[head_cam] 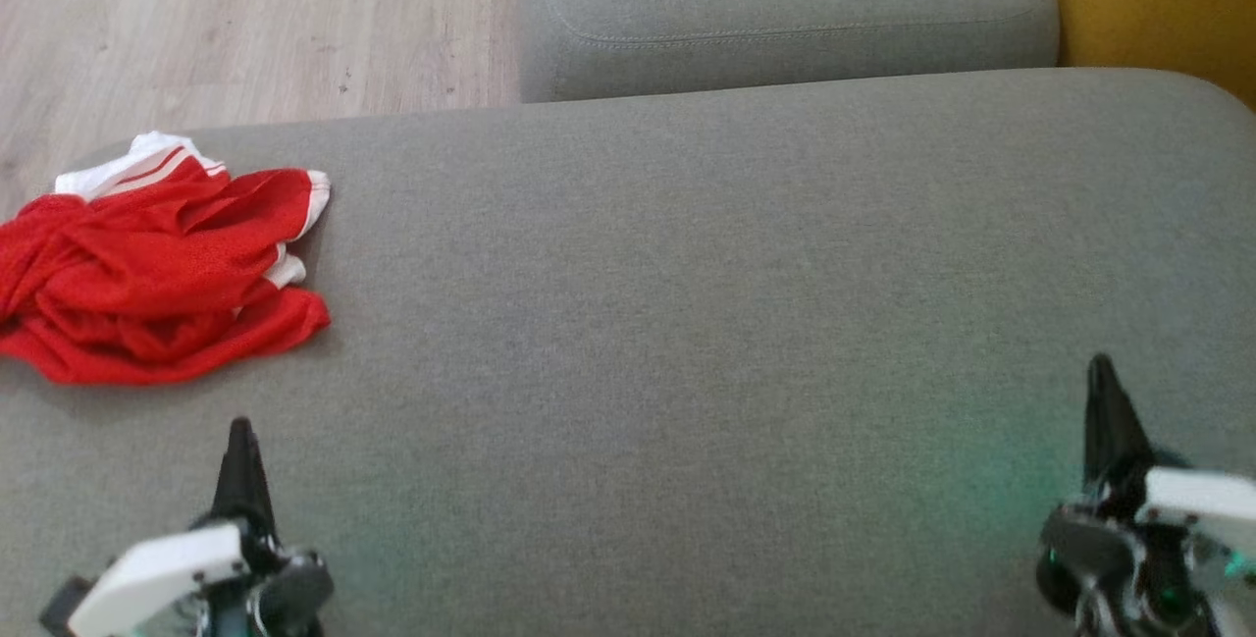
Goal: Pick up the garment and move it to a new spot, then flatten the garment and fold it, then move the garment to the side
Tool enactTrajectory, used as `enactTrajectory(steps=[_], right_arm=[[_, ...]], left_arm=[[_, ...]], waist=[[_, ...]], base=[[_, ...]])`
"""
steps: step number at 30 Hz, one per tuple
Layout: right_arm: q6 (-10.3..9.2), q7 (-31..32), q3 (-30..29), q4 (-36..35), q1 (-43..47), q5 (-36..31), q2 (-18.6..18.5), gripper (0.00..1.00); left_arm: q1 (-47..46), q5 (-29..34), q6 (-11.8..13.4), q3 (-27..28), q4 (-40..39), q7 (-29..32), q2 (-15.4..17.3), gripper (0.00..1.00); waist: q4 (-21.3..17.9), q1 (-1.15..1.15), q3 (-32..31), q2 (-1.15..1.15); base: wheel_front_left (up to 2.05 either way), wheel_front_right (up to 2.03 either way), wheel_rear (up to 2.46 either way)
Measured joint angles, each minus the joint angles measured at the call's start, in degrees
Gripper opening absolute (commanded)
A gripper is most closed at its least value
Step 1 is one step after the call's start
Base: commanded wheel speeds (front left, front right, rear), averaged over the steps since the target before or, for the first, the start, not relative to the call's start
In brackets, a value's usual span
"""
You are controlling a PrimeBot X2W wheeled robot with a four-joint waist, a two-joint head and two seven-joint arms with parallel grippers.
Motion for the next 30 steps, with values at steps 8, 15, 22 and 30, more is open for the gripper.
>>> enactTrajectory(steps=[8, 15, 22, 30], right_arm=[[-0.02, -0.6, 0.4, 2.7, 2.9, -0.6, 0.1, 1.0], [-0.02, -1.7, 1.1, 2.3, 2.9, -4.8, 0.1, 1.0], [-0.02, -3.0, 2.0, 1.1, 2.9, -11.4, 0.1, 1.0], [-0.01, -4.2, 3.0, 0.3, 2.9, -18.1, 0.1, 1.0]], left_arm=[[3.0, 0.0, 0.0, -0.7, 2.5, -0.6, -0.3, 1.0], [3.0, 3.1, 0.1, -1.3, 1.6, -1.8, -0.3, 1.0], [3.0, 8.0, 0.5, -2.4, 1.3, -3.1, -0.3, 1.0], [3.0, 13.7, 0.6, -3.1, 0.9, -4.1, -0.3, 1.0]], waist=[[0.0, 0.0, 0.0, 0.0], [-0.1, 0.0, 0.0, 0.0], [-0.1, 0.0, 0.1, 0.0], [0.0, 0.0, 0.1, 0.0]], base=[[0.0, 0.0, 0.0], [0.0, 0.0, 0.0], [0.0, 0.0, 0.0], [0.0, 0.0, 0.0]])
